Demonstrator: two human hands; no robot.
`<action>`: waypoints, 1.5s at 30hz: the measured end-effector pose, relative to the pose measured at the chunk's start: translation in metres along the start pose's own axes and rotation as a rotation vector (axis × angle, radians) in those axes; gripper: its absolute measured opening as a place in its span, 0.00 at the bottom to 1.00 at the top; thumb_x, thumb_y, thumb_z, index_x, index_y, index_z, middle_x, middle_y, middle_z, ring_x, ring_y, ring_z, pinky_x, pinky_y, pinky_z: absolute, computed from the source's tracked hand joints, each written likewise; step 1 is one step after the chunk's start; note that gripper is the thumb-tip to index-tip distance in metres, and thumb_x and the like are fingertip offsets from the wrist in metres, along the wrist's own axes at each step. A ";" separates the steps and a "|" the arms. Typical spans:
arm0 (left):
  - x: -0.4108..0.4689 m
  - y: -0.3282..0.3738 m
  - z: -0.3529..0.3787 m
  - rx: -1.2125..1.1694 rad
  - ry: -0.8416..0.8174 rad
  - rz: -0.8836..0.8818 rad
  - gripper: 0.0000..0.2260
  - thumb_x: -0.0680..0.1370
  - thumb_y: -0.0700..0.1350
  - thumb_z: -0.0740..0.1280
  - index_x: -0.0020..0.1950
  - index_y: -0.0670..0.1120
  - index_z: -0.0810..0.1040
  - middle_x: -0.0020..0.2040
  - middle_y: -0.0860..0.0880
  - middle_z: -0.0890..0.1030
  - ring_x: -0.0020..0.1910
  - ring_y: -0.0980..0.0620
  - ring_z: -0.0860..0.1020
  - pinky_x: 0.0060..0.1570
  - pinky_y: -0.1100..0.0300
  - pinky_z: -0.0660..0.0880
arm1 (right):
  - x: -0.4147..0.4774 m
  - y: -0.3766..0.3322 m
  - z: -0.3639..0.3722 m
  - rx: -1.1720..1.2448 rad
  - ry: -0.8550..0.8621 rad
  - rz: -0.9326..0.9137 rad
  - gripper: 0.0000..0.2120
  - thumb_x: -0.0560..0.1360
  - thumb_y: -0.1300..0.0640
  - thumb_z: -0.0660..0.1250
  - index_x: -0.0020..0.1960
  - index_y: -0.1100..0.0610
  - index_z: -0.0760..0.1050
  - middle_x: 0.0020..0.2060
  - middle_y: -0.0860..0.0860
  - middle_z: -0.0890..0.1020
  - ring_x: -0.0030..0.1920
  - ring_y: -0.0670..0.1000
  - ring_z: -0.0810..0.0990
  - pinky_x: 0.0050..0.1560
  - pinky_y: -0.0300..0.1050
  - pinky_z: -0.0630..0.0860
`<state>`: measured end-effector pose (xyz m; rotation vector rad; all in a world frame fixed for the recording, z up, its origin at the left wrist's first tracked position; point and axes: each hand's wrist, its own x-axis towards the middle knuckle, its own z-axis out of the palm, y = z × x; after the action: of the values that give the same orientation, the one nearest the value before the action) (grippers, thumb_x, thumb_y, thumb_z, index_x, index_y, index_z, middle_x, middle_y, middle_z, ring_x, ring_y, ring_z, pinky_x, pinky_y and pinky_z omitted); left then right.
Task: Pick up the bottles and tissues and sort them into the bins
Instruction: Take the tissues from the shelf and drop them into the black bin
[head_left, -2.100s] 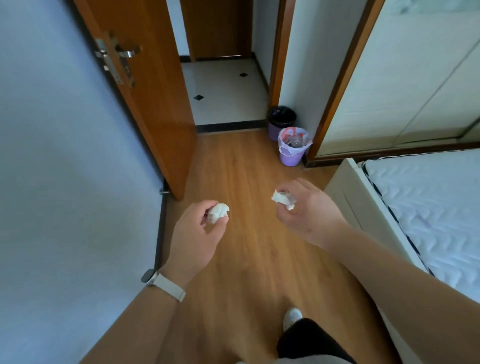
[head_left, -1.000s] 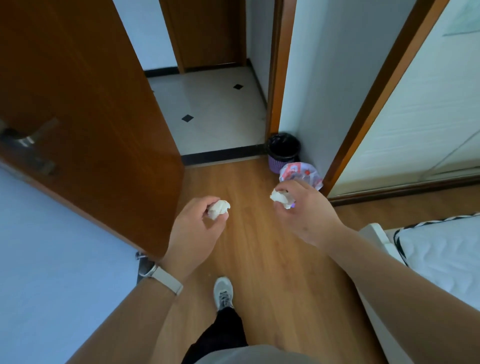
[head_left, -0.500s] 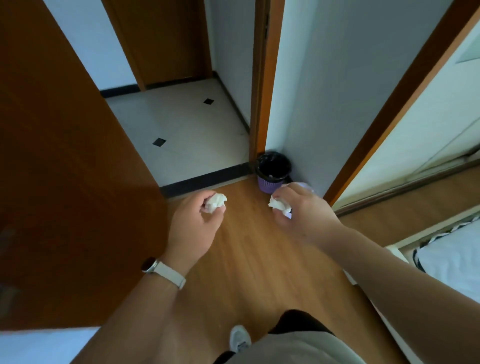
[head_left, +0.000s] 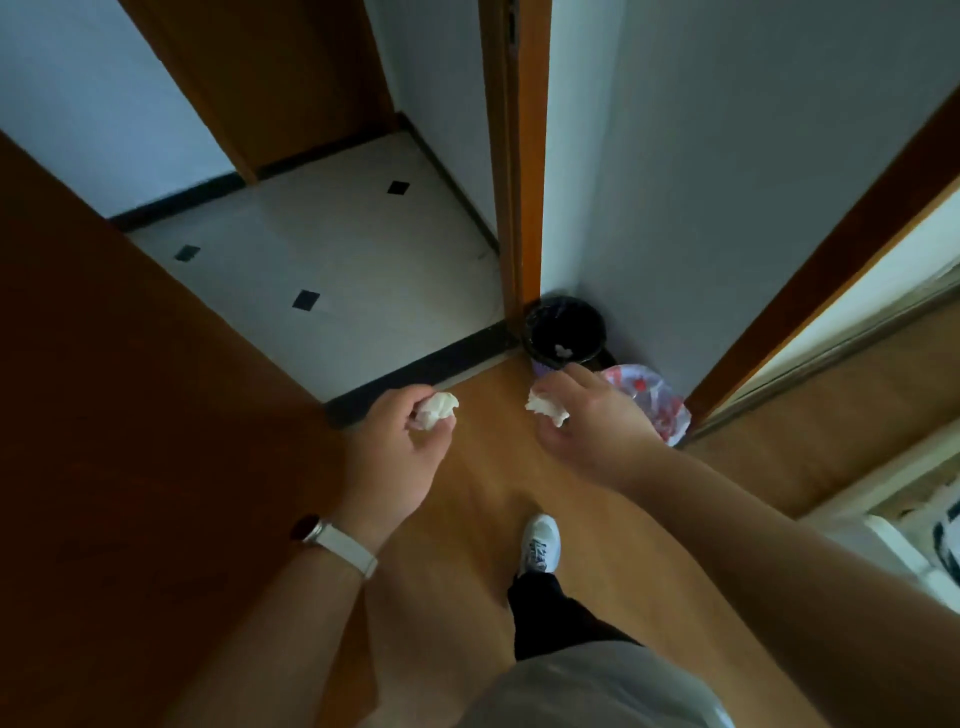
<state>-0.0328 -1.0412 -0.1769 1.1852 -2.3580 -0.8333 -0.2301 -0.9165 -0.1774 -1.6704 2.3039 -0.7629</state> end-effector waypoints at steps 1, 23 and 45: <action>0.018 0.000 0.000 0.005 -0.008 -0.007 0.15 0.76 0.50 0.71 0.61 0.49 0.77 0.54 0.53 0.79 0.48 0.59 0.78 0.44 0.68 0.76 | 0.016 0.006 0.002 0.009 -0.006 0.009 0.14 0.71 0.57 0.70 0.56 0.57 0.78 0.48 0.53 0.79 0.42 0.54 0.79 0.37 0.41 0.70; 0.299 0.047 0.071 0.049 -0.219 0.298 0.11 0.76 0.47 0.70 0.58 0.47 0.79 0.49 0.52 0.79 0.46 0.55 0.76 0.44 0.61 0.75 | 0.182 0.138 -0.042 0.003 0.110 0.430 0.12 0.74 0.57 0.68 0.57 0.53 0.77 0.51 0.50 0.78 0.41 0.50 0.76 0.34 0.30 0.62; 0.589 -0.038 0.226 0.013 -0.703 0.470 0.09 0.76 0.45 0.70 0.55 0.47 0.77 0.49 0.52 0.77 0.44 0.56 0.74 0.41 0.65 0.71 | 0.386 0.242 0.061 -0.052 0.016 0.943 0.16 0.76 0.54 0.63 0.63 0.50 0.73 0.59 0.49 0.74 0.58 0.54 0.74 0.47 0.41 0.62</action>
<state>-0.4771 -1.4624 -0.3359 0.3027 -3.0033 -1.1875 -0.5363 -1.2367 -0.2996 -0.4215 2.6975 -0.4802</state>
